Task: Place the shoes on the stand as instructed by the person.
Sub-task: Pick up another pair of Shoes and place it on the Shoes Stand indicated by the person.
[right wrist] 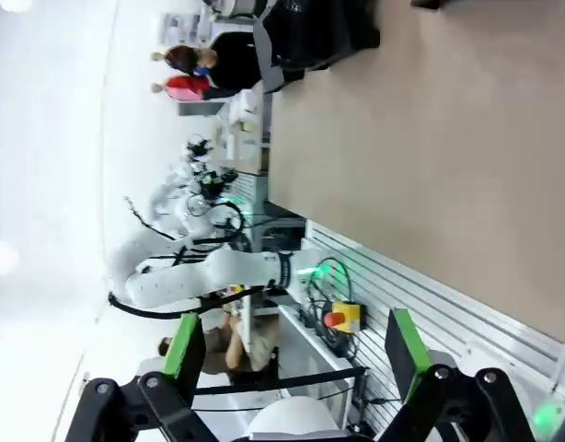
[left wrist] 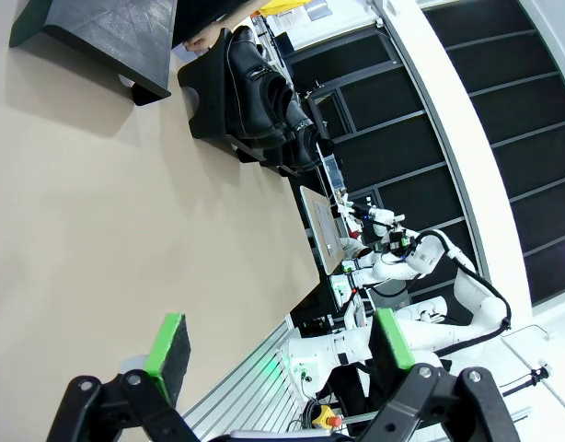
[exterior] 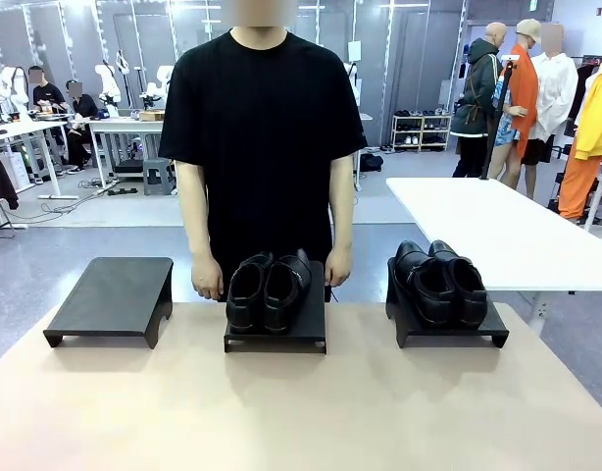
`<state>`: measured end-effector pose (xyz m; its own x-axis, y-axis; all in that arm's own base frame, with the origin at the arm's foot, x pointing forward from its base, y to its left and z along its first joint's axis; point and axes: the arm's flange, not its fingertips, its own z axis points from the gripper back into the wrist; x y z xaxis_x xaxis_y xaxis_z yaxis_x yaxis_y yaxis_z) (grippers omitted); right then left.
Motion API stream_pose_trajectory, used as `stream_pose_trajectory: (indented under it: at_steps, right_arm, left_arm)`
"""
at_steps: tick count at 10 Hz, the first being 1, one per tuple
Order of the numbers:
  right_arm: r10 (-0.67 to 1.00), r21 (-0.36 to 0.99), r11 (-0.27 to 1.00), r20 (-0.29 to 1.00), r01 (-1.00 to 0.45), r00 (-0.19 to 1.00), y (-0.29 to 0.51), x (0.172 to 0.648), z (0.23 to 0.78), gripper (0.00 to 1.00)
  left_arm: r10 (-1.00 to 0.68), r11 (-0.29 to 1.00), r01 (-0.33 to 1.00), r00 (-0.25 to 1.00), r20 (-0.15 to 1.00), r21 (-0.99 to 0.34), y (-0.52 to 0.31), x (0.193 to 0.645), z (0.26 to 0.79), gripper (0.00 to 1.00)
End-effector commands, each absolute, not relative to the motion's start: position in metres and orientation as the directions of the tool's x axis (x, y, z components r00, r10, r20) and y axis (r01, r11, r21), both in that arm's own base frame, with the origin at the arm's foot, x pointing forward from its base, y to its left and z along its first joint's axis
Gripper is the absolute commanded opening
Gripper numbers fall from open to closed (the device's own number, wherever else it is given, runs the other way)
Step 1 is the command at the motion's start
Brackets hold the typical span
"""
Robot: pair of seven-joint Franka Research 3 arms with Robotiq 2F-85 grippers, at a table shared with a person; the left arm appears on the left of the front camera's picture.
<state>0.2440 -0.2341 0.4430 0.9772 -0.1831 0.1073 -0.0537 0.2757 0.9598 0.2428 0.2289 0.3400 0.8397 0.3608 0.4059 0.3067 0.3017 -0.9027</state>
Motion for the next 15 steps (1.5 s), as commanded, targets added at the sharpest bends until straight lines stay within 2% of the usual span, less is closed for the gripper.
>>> stream_pose_trajectory:
  at_steps: [1,4,5,15]
  right_arm:
    - [-0.197,0.971,0.232,0.112,-0.064,0.974,-0.231,0.230,0.413,1.00]
    - [-0.308,0.984,0.178,0.047,0.009,0.950,-0.221,0.220,0.380,1.00]
    - [-0.236,0.982,0.186,0.066,-0.022,0.970,-0.227,0.216,0.393,1.00]
    - [-0.236,0.982,0.186,0.066,-0.022,0.970,-0.227,0.216,0.393,1.00]
  left_arm:
    - [0.347,0.302,0.333,0.834,0.428,-0.893,0.226,0.239,0.341,1.00]
    - [0.347,0.302,0.333,0.834,0.428,-0.893,0.226,0.239,0.341,1.00]
    - [0.347,0.302,0.333,0.834,0.428,-0.893,0.226,0.239,0.341,1.00]
    - [0.347,0.302,0.333,0.834,0.428,-0.893,0.226,0.239,0.341,1.00]
